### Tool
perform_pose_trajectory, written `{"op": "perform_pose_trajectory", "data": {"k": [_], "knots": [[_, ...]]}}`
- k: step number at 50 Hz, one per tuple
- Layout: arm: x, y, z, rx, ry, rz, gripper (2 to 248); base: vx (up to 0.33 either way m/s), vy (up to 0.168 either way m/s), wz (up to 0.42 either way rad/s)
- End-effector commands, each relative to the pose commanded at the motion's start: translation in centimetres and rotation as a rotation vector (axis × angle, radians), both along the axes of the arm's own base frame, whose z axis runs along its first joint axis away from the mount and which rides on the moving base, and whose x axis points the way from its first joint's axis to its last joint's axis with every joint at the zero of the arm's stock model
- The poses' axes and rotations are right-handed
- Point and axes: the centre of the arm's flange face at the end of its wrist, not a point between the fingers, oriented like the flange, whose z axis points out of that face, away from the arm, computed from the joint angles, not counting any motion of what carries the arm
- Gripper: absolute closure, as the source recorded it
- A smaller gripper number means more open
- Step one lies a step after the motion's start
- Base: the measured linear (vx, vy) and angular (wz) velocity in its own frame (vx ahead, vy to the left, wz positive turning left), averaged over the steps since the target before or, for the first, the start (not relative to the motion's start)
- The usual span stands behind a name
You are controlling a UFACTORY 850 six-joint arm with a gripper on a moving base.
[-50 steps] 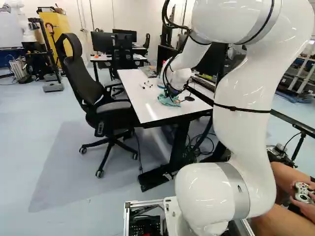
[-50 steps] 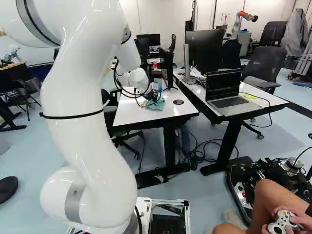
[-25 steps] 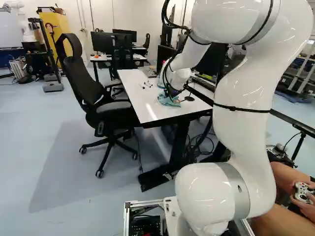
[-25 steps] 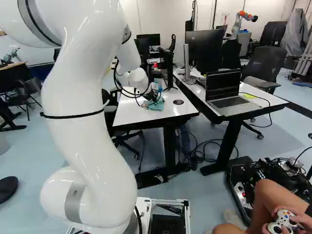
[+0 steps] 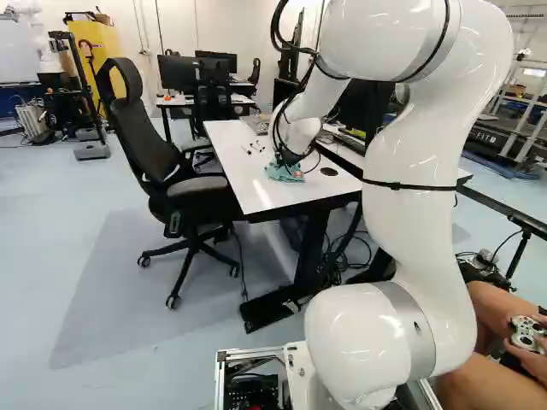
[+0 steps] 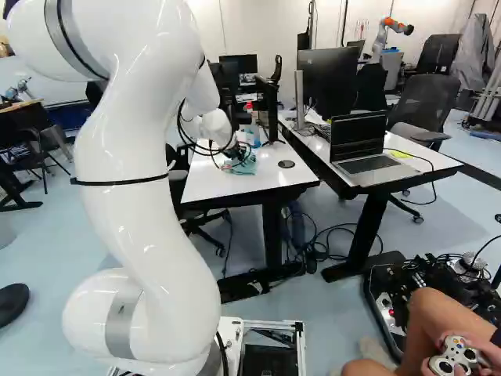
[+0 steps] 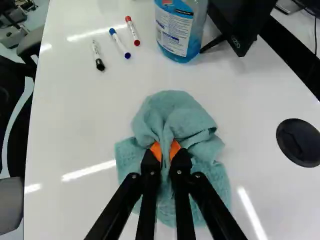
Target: Clean the table with the green towel
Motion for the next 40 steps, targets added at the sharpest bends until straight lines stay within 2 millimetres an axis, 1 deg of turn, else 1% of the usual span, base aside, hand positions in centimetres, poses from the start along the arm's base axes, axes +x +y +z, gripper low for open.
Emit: {"op": "perform_pose_trajectory", "data": {"k": [22, 31, 40], "knots": [[-0.4, 3.8, 0.0, 0.0, 0.001, 0.064, 212, 0.0, 0.0, 0.0], [-1.5, 4.7, 0.1, 0.0, 0.007, 0.083, 212, 0.0, 0.0, 0.0], [-3.2, 5.0, 0.2, -0.001, 0.016, 0.091, 212, 0.0, 0.0, 0.0]]}}
